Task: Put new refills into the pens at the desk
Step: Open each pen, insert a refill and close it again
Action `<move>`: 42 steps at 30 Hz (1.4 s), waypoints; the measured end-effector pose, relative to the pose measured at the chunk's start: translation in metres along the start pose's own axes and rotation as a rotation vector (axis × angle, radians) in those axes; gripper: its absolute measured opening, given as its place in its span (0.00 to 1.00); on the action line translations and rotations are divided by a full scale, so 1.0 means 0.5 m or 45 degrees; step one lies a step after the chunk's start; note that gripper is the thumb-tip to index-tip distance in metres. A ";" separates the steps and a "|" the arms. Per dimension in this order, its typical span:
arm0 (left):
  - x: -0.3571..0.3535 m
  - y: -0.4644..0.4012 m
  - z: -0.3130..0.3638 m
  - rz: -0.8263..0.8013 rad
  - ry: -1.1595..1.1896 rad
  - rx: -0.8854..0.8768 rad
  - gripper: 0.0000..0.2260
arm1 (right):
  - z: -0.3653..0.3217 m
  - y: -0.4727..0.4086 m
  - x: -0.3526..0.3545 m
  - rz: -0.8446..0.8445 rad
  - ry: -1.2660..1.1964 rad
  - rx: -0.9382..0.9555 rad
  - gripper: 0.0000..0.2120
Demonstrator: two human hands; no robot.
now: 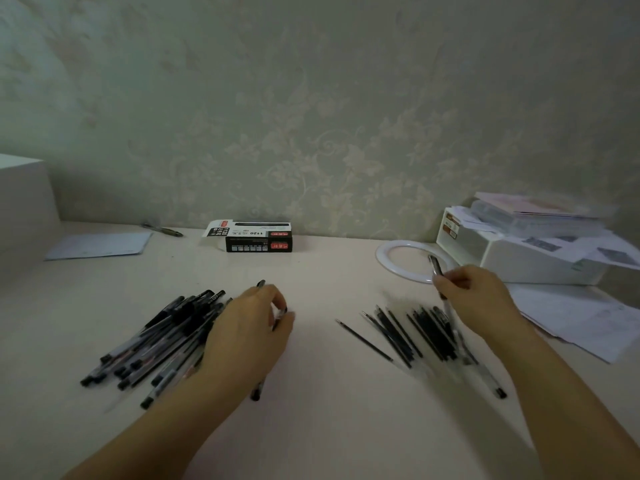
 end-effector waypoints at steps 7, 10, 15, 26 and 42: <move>-0.033 0.022 0.055 -0.191 0.325 -0.031 0.19 | -0.137 0.118 -0.168 -0.645 -1.032 -0.047 0.07; -0.036 0.029 0.067 -0.231 0.330 -0.110 0.17 | -0.149 0.152 -0.223 -0.757 -1.049 -0.005 0.04; -0.042 0.027 0.067 -0.301 0.214 -0.260 0.08 | -0.151 0.146 -0.224 -0.678 -0.815 0.235 0.05; -0.042 0.036 0.087 -0.378 0.102 -0.402 0.11 | -0.178 0.161 -0.206 -0.615 -0.733 0.441 0.15; -0.011 0.011 0.050 -0.201 0.064 -0.220 0.10 | -0.139 0.122 -0.158 -0.238 -0.488 0.397 0.03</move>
Point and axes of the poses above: each hand's wrist, its own y-axis away from the middle knuckle, its own x-axis out of the back of the hand, z = x × y, the point moved 8 cm from there along -y, towards the middle knuckle, and after that the axes turned 9 degrees about y, right-handed, at the moved point
